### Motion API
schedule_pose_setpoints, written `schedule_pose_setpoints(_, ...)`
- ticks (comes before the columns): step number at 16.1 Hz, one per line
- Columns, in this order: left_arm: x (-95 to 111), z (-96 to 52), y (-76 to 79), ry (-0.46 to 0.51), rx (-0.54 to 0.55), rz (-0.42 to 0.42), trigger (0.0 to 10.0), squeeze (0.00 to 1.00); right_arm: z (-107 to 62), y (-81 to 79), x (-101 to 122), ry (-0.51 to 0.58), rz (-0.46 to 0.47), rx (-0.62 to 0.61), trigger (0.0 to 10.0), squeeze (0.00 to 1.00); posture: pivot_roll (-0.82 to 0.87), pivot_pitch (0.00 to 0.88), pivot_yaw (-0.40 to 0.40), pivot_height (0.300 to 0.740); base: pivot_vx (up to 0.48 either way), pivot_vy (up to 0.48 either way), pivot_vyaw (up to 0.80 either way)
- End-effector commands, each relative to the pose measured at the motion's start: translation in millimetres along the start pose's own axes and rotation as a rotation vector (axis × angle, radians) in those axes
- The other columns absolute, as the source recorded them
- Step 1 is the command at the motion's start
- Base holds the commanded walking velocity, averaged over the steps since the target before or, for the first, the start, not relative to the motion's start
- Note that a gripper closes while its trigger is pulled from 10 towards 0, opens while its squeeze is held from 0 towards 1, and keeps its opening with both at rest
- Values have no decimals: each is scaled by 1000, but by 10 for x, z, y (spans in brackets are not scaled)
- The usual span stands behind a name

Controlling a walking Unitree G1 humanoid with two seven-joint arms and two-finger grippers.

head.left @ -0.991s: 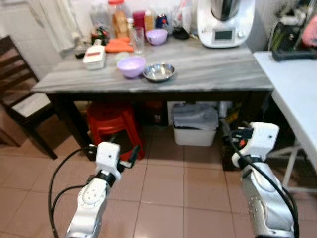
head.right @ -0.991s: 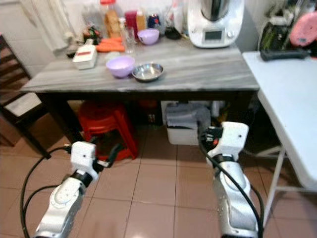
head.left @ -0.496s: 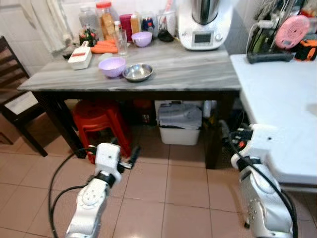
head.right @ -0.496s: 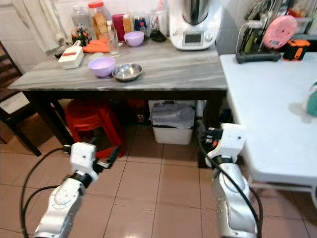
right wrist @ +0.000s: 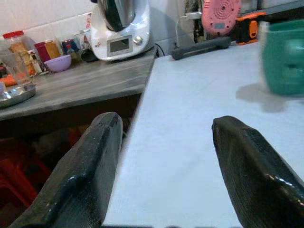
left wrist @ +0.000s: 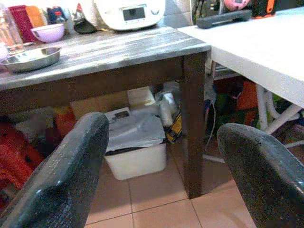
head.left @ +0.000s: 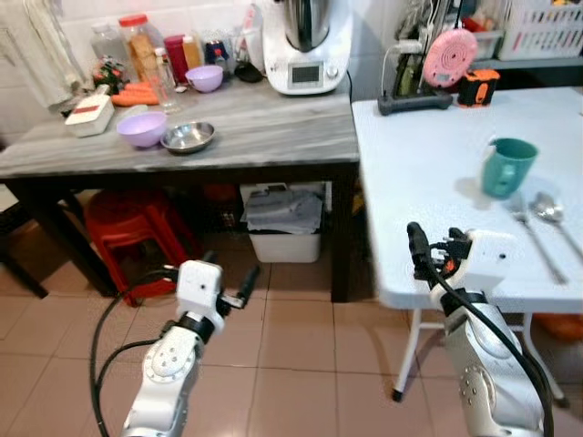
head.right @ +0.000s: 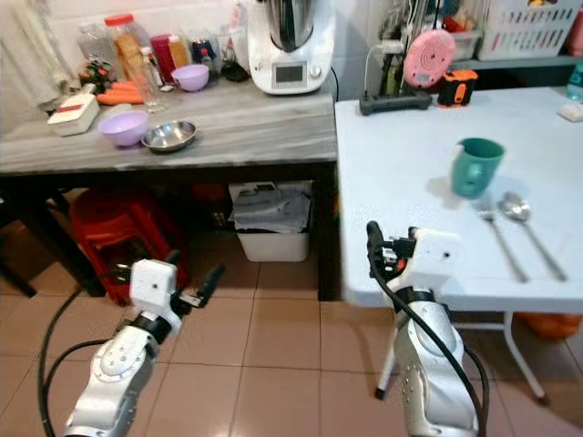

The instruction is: Setting the table

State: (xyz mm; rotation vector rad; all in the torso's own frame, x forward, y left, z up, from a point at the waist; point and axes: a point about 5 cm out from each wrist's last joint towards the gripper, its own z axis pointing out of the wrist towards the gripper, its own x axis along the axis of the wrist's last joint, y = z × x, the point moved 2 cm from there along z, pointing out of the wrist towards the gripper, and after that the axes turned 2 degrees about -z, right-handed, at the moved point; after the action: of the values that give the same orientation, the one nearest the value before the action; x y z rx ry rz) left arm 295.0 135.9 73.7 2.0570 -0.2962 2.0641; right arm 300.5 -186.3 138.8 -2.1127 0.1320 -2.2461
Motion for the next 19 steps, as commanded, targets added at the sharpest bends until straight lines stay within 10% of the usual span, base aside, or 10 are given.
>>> schedule_pose_setpoints(1, 25, 11, 22, 8, -2, -1, 10000, 0, -1, 21, 33, 12, 2, -9, 10000, 0, -65, 0, 117, 740, 0, -409, 0)
schedule_pose_setpoints(19, 44, -3, 75, 18, -75, -52, 10000, 0, 14, -17, 1, 3, 7, -7, 10000, 0, -63, 0, 124, 740, 0, -238, -27)
